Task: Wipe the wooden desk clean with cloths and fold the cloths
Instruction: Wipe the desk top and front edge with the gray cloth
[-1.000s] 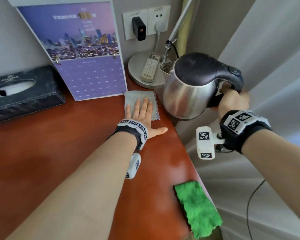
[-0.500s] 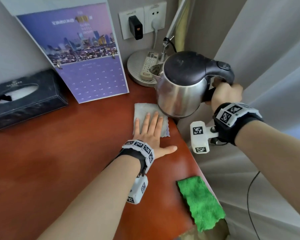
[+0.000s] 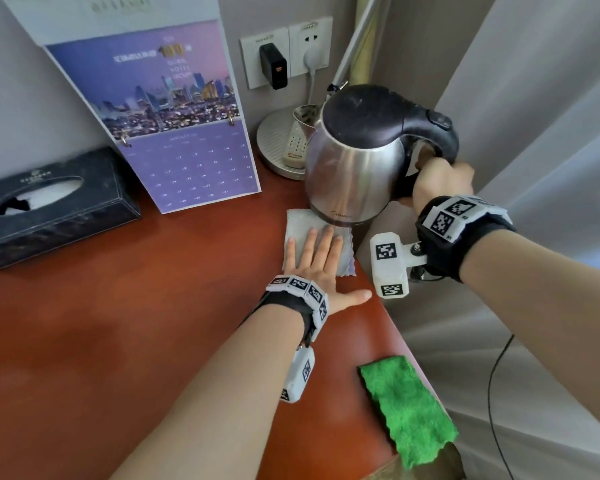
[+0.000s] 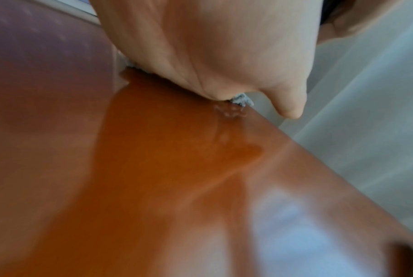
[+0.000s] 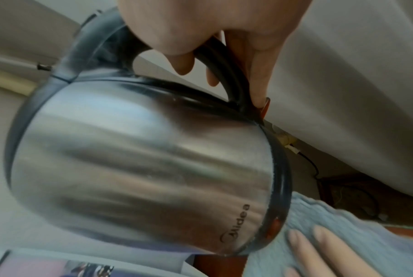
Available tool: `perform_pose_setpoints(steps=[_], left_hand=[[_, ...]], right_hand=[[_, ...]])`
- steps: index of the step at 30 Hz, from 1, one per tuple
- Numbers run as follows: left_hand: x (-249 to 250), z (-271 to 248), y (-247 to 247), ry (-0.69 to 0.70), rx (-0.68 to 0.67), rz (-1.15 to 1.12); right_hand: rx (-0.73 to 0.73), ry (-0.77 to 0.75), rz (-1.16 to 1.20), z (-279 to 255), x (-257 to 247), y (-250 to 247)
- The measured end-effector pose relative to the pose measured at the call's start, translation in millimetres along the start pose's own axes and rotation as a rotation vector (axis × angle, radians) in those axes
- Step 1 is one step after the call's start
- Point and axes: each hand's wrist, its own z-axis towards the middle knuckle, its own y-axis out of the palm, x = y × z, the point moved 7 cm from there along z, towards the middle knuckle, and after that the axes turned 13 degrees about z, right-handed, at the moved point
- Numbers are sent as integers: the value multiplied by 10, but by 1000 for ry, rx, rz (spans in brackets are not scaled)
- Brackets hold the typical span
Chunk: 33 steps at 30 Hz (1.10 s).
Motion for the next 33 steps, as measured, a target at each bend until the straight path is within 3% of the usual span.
perform_pose_setpoints(steps=[9, 20, 27, 33], left_hand=[[-44, -971, 466, 129, -71, 4], [-398, -568, 297, -26, -130, -21], [-607, -1213, 566, 38, -188, 17], [-955, -1188, 580, -115, -259, -52]], right_hand=[[-49, 3, -13, -340, 101, 336], [-74, 71, 10, -373, 369, 550], [-70, 53, 2, -417, 394, 535], [-95, 39, 75, -486, 466, 589]])
